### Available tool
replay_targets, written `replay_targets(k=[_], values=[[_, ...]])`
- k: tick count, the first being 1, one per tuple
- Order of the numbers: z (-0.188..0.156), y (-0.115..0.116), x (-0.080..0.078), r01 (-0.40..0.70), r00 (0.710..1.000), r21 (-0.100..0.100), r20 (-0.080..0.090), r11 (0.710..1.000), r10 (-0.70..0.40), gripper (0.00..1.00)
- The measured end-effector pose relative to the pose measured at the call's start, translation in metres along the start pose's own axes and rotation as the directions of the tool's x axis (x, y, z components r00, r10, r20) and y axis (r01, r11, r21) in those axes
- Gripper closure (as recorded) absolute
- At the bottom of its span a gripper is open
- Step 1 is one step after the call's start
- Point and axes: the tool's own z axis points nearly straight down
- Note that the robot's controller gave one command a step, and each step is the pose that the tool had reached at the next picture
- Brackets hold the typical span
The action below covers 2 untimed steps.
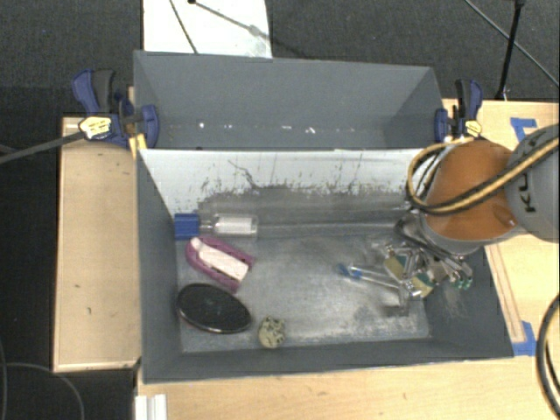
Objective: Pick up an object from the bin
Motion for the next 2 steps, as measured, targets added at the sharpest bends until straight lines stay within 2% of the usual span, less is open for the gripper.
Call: replay_targets(k=[1,2], values=[[-0.0041,0.0007,-0.0015,0.001,1.000,0.001,0.005,1.000,-0.001,1.00],[-0.0041,0.0007,-0.0015,0.000,1.000,0.001,0.005,1.000,0.000,1.00]])
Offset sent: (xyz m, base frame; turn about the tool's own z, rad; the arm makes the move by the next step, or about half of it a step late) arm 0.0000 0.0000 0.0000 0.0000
